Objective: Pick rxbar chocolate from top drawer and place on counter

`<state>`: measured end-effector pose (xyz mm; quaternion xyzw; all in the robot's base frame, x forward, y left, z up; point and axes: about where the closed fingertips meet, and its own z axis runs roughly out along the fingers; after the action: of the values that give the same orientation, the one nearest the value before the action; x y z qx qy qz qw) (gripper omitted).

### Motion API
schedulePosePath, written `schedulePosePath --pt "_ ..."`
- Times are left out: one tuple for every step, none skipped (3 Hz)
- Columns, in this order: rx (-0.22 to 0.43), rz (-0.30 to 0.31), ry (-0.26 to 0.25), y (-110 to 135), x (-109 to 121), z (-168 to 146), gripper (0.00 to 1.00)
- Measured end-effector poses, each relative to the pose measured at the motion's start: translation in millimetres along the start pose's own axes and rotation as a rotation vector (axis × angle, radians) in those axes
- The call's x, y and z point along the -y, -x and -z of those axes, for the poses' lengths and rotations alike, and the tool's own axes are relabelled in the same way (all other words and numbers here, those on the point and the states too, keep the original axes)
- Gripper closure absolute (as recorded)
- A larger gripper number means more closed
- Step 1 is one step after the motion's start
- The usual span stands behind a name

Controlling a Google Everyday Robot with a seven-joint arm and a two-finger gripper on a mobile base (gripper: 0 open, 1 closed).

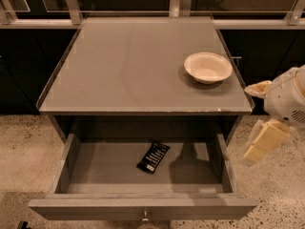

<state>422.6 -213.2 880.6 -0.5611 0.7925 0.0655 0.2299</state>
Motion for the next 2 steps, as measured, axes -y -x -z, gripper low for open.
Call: schedulePosePath --pt "0.006 -0.002 -0.009 1.8 0.5 0.7 0.00" --pt "0.007 -0.002 -0.009 1.8 0.5 0.6 0.00"
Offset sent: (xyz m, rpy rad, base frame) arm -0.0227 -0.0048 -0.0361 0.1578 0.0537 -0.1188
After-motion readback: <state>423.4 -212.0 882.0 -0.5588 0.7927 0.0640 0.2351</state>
